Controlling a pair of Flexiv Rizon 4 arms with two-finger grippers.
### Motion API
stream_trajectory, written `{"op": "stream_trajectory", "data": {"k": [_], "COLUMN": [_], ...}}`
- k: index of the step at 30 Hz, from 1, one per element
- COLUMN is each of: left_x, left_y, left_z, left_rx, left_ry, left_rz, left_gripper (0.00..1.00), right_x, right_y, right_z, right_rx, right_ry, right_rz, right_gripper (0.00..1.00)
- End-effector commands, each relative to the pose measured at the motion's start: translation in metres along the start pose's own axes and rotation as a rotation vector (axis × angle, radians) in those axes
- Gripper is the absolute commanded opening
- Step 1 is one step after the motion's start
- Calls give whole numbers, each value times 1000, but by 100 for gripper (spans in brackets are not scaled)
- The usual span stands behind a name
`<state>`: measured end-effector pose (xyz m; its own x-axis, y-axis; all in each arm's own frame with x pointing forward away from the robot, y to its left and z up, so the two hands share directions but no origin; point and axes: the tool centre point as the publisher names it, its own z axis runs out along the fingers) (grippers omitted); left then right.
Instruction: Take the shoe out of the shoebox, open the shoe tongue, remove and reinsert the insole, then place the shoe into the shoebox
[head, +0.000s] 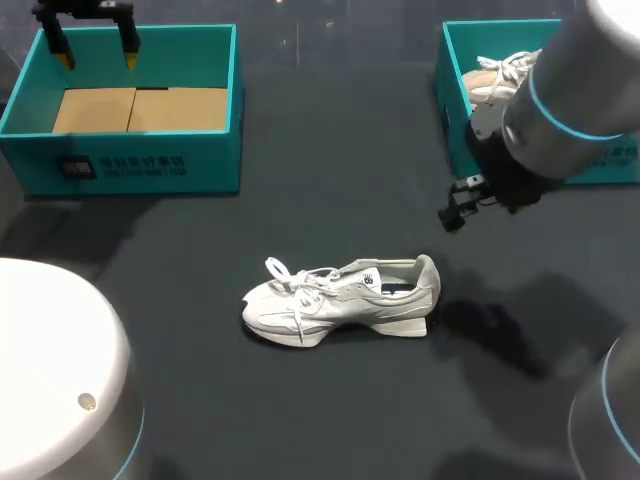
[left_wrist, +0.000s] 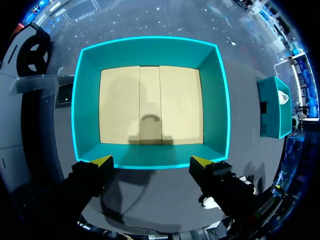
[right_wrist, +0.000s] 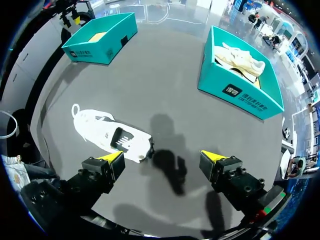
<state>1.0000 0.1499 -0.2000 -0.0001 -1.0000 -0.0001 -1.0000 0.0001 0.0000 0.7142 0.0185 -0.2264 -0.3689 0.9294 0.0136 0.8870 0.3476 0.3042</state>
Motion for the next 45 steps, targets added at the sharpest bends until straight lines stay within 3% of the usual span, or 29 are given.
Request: {"op": "stream_trajectory", "data": {"k": [1, 3, 5, 17, 18, 22, 25, 27, 39, 45], "left_x": [0, 0, 0, 0, 0, 0, 0, 0, 0, 0], "left_y": [0, 0, 0, 0, 0, 0, 0, 0, 0, 0], "left_z": [0, 0, 0, 0, 0, 0, 0, 0, 0, 0], "left_rx": [0, 0, 0, 0, 0, 0, 0, 0, 0, 0], "left_ry": [0, 0, 0, 0, 0, 0, 0, 0, 0, 0], "left_rz": [0, 0, 0, 0, 0, 0, 0, 0, 0, 0], "left_gripper": [100, 100, 100, 100, 100, 100, 100, 100, 100, 100], "right_x": [-23, -33, -40, -40, -44, -51, -58, -62, -62, -55], "right_y": [-14, -17, -23, -23, -30, -46, -52, -53, -53, -51], "right_z": [-11, -16, -17, -17, -13, 1, 13, 22, 22, 37], "right_rx": [-251, -365, -399, -399, -451, -537, -626, -633, -633, -694], "right_ry": [635, 733, 910, 910, 963, 918, 885, 832, 832, 777], "right_rz": [-184, -301, -482, -482, -538, -677, -689, -676, -676, -750], "right_gripper": [100, 100, 100, 100, 100, 100, 100, 100, 100, 100]}}
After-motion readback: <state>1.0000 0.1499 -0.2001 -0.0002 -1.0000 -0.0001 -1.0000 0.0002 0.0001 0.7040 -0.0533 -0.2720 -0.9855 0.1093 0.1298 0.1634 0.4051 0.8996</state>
